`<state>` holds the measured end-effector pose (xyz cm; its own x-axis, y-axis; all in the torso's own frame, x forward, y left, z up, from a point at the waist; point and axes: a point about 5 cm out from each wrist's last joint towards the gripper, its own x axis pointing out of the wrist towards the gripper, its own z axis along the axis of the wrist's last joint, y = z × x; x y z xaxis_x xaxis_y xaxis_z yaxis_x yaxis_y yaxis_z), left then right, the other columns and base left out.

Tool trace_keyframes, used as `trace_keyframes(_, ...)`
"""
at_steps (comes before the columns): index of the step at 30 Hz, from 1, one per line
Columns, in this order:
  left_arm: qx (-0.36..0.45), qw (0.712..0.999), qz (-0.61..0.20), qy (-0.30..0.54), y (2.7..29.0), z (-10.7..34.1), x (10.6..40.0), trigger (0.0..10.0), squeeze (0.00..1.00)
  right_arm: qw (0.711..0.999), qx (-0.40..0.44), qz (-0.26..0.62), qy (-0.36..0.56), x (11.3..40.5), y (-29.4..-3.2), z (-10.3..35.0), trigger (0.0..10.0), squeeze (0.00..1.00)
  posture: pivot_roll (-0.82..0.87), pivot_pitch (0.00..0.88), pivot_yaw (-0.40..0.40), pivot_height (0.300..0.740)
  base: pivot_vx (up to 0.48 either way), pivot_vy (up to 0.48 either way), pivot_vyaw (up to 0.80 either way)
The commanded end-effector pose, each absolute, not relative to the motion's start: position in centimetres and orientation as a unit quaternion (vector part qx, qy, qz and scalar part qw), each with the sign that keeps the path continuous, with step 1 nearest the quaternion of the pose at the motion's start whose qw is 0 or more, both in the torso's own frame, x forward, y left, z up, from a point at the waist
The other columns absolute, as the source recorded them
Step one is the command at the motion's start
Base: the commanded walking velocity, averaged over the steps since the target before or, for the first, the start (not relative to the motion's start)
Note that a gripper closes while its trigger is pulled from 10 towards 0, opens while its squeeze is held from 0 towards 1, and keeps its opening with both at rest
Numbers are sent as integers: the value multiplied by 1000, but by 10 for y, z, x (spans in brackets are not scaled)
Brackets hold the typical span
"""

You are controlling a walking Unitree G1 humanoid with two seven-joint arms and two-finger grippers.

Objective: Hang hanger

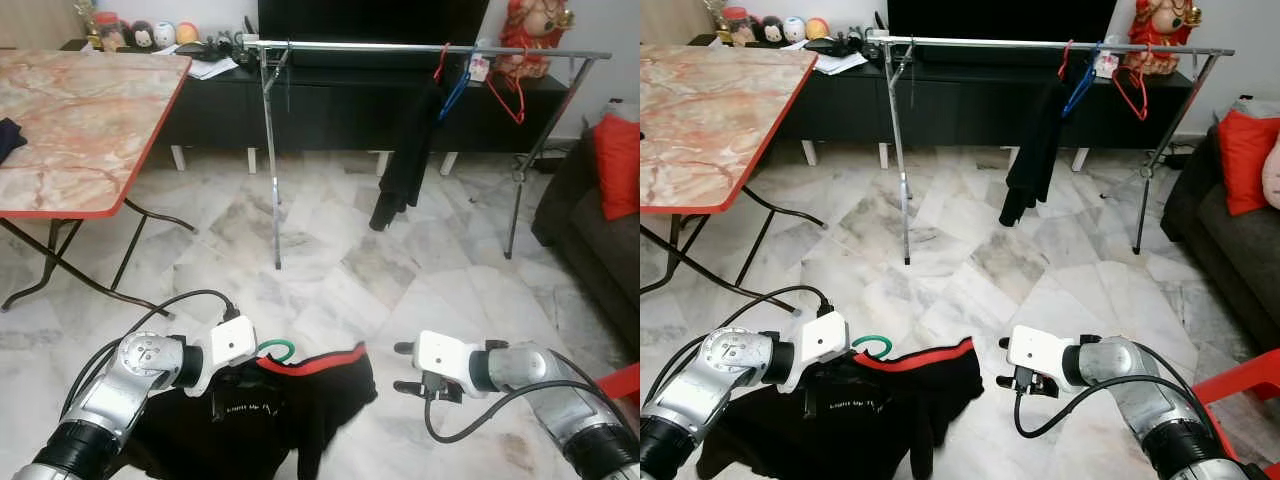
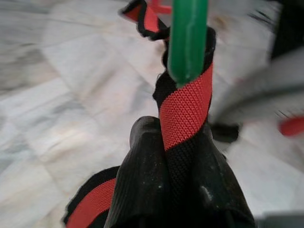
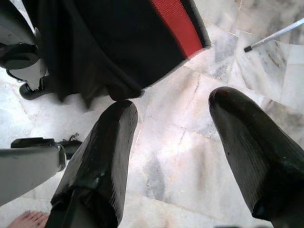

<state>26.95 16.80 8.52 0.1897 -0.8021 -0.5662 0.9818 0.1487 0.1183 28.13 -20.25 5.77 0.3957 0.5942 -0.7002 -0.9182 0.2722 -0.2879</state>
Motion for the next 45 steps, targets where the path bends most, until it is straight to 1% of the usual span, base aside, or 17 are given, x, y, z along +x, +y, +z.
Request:
trace_keyframes(1, 253, 708, -634, 181, 164, 89, 266, 10000, 0, 759, -355, 492, 237, 284, -210, 62, 10000, 690, -40, 0, -74, 740, 0, 0, 0)
trace_keyframes(2, 255, 705, -637, 180, 164, 90, 267, 10000, 0, 756, -350, 499, 239, 284, -210, 62, 10000, 0, -40, 0, -79, 740, 0, 0, 0)
trace_keyframes(6, 250, 714, -633, 164, 160, 95, 271, 10000, 0, 769, -301, 514, 233, 284, -210, 66, 10000, 0, -39, 0, -88, 740, 0, 0, 0)
trace_keyframes(11, 250, 714, -633, 165, 160, 96, 272, 10000, 0, 776, -289, 509, 236, 285, -211, 65, 10000, 0, -38, 0, -98, 740, 0, 0, 0)
trace_keyframes(12, 245, 712, -637, 163, 159, 98, 271, 10000, 0, 779, -269, 514, 238, 284, -211, 64, 10000, 918, -34, 0, -104, 740, 0, 0, 0)
trace_keyframes(13, 241, 712, -640, 159, 158, 100, 271, 10000, 0, 780, -251, 522, 236, 283, -209, 65, 10000, 1000, -32, 0, -109, 740, 0, 0, 0)
trace_keyframes(16, 231, 712, -646, 152, 155, 104, 271, 10000, 0, 777, -241, 531, 237, 282, -208, 63, 10000, 1000, -31, 0, -111, 740, 0, 0, 0)
trace_keyframes(20, 225, 710, -651, 148, 153, 106, 270, 10000, 0, 781, -245, 524, 235, 285, -208, 62, 10000, 1000, -34, 0, -111, 740, 0, 0, 0)
trace_keyframes(21, 219, 707, -656, 146, 151, 107, 269, 10000, 0, 784, -245, 522, 232, 286, -207, 62, 10000, 984, -36, 0, -115, 740, 0, 0, 0)
trace_keyframes(22, 214, 705, -661, 143, 149, 108, 268, 10000, 0, 785, -246, 521, 229, 286, -206, 61, 10000, 588, -37, 0, -119, 740, 0, 0, 0)
trace_keyframes(23, 207, 703, -666, 139, 146, 110, 267, 10000, 0, 786, -244, 520, 227, 287, -205, 61, 10000, 0, -37, 0, -119, 740, 0, 0, 0)
trace_keyframes(30, 192, 697, -679, 132, 139, 114, 263, 10000, 0, 794, -243, 509, 229, 291, -205, 59, 10000, 0, -32, 0, -125, 740, 0, 0, 0)
trace_keyframes(36, 183, 701, -677, 131, 137, 115, 263, 10000, 0, 795, -232, 512, 229, 291, -202, 57, 10000, 0, -27, 0, -130, 740, 0, 0, 0)
trace_keyframes(40, 183, 703, -675, 131, 138, 116, 263, 10000, 0, 821, -188, 497, 210, 296, -205, 64, 10000, 0, -28, 0, -126, 740, 0, 0, 0)
trace_keyframes(41, 182, 704, -673, 132, 139, 117, 264, 10000, 0, 833, -158, 492, 196, 299, -207, 70, 10000, 0, -28, 0, -126, 740, 0, 0, 0)
trace_keyframes(45, 180, 706, -671, 134, 141, 117, 265, 10000, 0, 847, -107, 489, 176, 301, -211, 78, 10000, 0, -35, 0, -122, 740, 0, 0, 0)
